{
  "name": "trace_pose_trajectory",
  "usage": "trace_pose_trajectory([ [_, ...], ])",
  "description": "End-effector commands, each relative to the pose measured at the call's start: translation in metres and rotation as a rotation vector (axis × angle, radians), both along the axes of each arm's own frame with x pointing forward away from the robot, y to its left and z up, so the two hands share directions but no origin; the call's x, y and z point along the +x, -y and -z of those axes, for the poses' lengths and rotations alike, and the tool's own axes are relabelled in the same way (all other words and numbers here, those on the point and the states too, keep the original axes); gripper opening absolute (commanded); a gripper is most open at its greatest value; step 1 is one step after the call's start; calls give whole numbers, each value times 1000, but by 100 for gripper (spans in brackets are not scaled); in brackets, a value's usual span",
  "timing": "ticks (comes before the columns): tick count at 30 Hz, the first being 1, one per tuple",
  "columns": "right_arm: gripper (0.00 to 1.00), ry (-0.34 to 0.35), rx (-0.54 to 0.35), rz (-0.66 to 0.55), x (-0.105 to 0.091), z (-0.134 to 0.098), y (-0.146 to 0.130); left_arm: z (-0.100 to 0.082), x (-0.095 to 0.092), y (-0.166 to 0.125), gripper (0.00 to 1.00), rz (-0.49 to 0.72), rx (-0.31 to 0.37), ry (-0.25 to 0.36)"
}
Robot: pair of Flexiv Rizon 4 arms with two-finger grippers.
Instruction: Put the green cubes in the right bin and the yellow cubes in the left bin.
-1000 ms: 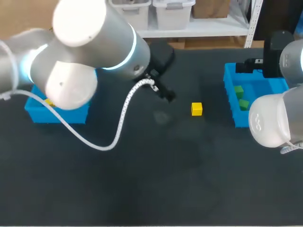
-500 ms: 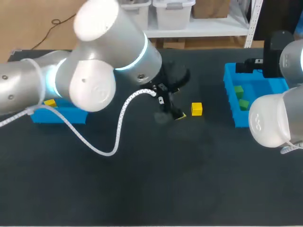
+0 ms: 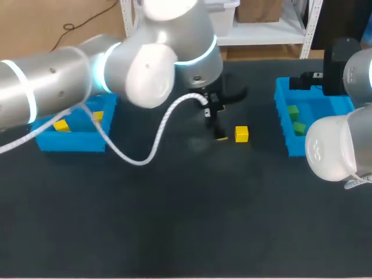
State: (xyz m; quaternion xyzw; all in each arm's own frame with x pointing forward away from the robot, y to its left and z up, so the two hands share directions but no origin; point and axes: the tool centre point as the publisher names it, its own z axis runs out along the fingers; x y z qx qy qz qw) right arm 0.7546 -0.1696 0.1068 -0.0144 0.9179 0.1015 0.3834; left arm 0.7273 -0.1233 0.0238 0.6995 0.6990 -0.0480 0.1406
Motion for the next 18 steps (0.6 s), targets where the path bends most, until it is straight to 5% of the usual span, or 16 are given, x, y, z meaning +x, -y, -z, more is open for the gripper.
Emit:
trace_pose_trajectory([
  [1, 100, -1, -3, 2, 0, 0, 0, 6, 17, 14, 100, 1, 59, -132],
  [18, 100, -1, -3, 2, 0, 0, 0, 3, 4, 25, 100, -27, 24, -123],
])
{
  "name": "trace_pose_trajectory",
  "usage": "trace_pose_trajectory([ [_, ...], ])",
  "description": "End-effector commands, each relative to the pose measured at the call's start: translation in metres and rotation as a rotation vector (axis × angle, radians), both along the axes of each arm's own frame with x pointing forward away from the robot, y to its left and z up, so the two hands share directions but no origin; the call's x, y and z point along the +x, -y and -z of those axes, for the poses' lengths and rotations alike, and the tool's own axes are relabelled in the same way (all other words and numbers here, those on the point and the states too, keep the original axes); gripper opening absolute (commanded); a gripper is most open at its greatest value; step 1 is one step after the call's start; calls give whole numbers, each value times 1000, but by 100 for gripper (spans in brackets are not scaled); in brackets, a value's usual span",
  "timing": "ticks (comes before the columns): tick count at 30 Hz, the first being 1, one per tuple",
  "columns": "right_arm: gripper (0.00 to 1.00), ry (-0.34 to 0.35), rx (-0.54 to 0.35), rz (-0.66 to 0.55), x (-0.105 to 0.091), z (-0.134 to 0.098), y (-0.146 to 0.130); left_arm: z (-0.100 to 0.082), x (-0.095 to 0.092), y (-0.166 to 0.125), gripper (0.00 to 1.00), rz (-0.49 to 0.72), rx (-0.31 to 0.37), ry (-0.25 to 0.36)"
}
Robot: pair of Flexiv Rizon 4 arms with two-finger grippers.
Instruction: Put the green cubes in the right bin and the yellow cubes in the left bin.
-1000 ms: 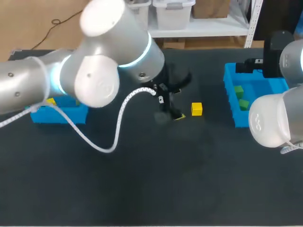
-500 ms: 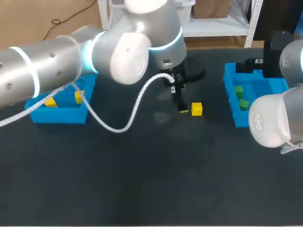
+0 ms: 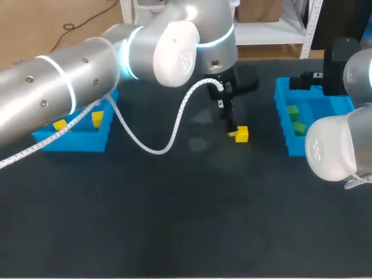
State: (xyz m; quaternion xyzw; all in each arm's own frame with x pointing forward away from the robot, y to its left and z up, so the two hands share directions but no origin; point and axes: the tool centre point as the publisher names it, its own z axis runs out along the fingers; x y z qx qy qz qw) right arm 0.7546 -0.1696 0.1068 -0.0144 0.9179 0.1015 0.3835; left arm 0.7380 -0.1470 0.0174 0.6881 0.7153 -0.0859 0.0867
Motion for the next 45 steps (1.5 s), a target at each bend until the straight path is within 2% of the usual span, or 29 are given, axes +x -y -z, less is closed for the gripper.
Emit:
trace_pose_trajectory([
  [1, 100, -1, -3, 2, 0, 0, 0, -4, -8, 1, 100, -5, 3, 11],
  [6, 100, -1, -3, 2, 0, 0, 0, -6, -16, -2, 100, -7, 0, 8],
  [12, 100, -1, -3, 2, 0, 0, 0, 0, -21, 1, 100, -44, 14, 42],
  [18, 100, -1, -3, 2, 0, 0, 0, 7, -18, 8, 100, -108, 20, 66],
  [30, 100, -1, -3, 2, 0, 0, 0, 24, -8, 15, 100, -121, 24, 85],
  [38, 100, -1, -3, 2, 0, 0, 0, 26, -7, 21, 100, -143, 11, 102],
  [39, 100, -1, -3, 2, 0, 0, 0, 26, -7, 21, 83, -150, 5, 100],
  [40, 100, -1, -3, 2, 0, 0, 0, 26, -7, 21, 45, -149, 3, 100],
  [41, 100, -1, -3, 2, 0, 0, 0, 26, -7, 21, 33, -149, 1, 101],
  [42, 100, -1, -3, 2, 0, 0, 0, 26, -7, 21, 0, -143, 1, 99],
  [45, 100, -1, -3, 2, 0, 0, 0, 27, -6, 18, 0, -143, 4, 90],
])
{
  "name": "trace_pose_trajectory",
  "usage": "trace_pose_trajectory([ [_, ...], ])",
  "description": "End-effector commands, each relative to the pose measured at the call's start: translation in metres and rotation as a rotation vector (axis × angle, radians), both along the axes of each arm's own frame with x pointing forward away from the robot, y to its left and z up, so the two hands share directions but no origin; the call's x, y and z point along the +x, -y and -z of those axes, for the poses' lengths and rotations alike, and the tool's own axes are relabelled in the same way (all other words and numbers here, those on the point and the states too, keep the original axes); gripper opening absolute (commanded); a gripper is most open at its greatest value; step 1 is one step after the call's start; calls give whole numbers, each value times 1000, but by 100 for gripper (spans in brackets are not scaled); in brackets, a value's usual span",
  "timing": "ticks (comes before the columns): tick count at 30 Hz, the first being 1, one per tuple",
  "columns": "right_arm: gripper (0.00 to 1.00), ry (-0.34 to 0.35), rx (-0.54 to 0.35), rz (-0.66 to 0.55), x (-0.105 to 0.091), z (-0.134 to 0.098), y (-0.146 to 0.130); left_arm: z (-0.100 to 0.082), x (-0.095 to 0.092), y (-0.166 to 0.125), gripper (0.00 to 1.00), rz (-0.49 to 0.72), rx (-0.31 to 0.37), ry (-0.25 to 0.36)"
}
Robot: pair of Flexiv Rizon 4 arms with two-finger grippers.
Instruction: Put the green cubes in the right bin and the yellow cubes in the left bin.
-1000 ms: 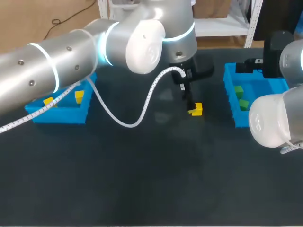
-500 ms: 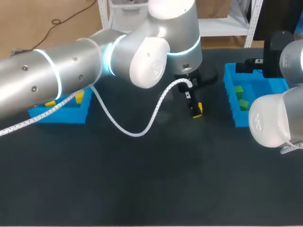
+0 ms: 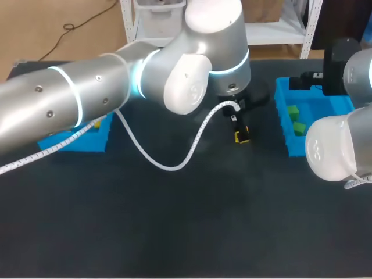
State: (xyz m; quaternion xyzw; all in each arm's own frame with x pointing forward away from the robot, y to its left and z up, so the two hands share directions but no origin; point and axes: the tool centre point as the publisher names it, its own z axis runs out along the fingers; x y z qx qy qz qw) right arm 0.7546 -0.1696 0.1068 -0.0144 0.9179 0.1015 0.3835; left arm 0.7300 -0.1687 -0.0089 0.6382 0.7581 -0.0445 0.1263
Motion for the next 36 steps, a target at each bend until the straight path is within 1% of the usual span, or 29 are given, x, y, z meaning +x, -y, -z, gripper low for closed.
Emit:
trace_pose_trajectory([
  [1, 100, -1, -3, 2, 0, 0, 0, 1, 2, -5, 0, 1, 0, -9],
  [4, 100, -1, -3, 2, 0, 0, 0, 2, 2, -8, 0, -1, 4, -15],
  [6, 100, -1, -3, 2, 0, 0, 0, 3, 1, -9, 0, -24, -26, -46],
  [7, 100, -1, -3, 2, 0, 0, 0, 2, 0, -10, 0, -36, -31, -58],
  [9, 100, -1, -3, 2, 0, 0, 0, 3, 1, -13, 0, -54, -39, -52],
  [11, 100, -1, -3, 2, 0, 0, 0, 0, 5, -20, 0, -87, -58, -46],
  [13, 100, -1, -3, 2, 0, 0, 0, -13, 10, -30, 0, -121, -89, -19],
  [16, 100, -1, -3, 2, 0, 0, 0, -47, 22, -56, 0, -211, -187, 22],
  [18, 100, -1, -3, 2, 0, 0, 0, -73, 33, -82, 0, -294, -248, 73],
  [21, 100, -1, -3, 2, 0, 0, 0, -109, 47, -129, 0, -416, -313, 152],
  [24, 100, -1, -3, 2, 0, 0, 0, -136, 57, -183, 0, -548, -330, 233],
  [26, 100, -1, -3, 2, 0, 0, 0, -149, 60, -221, 0, -627, -313, 281],
  [28, 100, -1, -3, 2, 0, 0, 0, -157, 59, -257, 0, -711, -297, 303],
  [30, 100, -1, -3, 2, 0, 0, 0, -161, 55, -294, 0, -800, -264, 328],
  [32, 100, -1, -3, 2, 0, 0, 0, -160, 50, -328, 0, -887, -244, 336],
  [34, 100, -1, -3, 2, 0, 0, 0, -156, 46, -358, 0, -955, -218, 346],
  [36, 100, -1, -3, 2, 0, 0, 0, -152, 41, -382, 0, -1005, -231, 338],
])
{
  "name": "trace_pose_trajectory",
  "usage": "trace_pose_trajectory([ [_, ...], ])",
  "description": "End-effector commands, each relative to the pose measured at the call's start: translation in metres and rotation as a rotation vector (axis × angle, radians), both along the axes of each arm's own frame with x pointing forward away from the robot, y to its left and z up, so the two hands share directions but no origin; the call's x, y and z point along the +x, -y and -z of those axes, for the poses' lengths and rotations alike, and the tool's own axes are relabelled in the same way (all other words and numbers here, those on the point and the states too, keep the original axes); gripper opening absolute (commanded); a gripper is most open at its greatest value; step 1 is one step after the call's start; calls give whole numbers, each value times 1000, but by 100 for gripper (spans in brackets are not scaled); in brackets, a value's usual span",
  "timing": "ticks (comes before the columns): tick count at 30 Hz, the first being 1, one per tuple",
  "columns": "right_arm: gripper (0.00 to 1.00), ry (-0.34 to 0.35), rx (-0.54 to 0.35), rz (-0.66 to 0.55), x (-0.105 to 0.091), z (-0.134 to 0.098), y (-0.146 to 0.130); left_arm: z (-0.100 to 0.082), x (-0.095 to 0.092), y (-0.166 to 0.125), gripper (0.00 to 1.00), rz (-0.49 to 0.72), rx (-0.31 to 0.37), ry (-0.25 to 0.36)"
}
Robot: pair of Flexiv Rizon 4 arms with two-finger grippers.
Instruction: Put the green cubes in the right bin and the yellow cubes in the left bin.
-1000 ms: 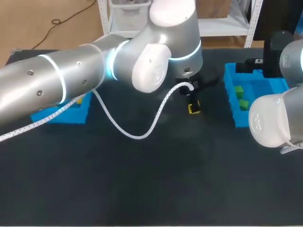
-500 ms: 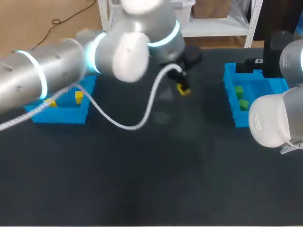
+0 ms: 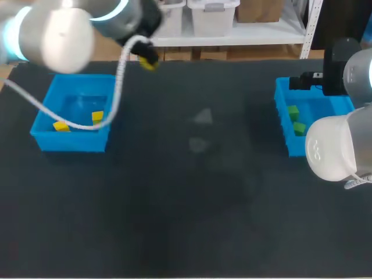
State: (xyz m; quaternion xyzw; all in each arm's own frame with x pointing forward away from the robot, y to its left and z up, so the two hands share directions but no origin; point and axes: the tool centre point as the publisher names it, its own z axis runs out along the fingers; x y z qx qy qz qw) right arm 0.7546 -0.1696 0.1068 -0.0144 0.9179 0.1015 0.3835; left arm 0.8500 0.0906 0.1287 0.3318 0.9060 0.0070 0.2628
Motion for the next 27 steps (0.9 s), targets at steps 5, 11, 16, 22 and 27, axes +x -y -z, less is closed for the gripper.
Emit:
trace_pose_trajectory([
  [5, 100, -1, -3, 2, 0, 0, 0, 3, -93, -158, 0, -369, -10, 79],
  [11, 100, -1, -3, 2, 0, 0, 0, 35, -109, -165, 0, -377, 7, 2],
  [16, 100, -1, -3, 2, 0, 0, 0, 51, -112, -166, 0, -398, -7, -27],
  [22, 100, -1, -3, 2, 0, 0, 0, 59, -106, -165, 0, -402, -6, -44],
  [27, 100, -1, -3, 2, 0, 0, 0, 50, -99, -158, 100, -405, -78, -28],
])
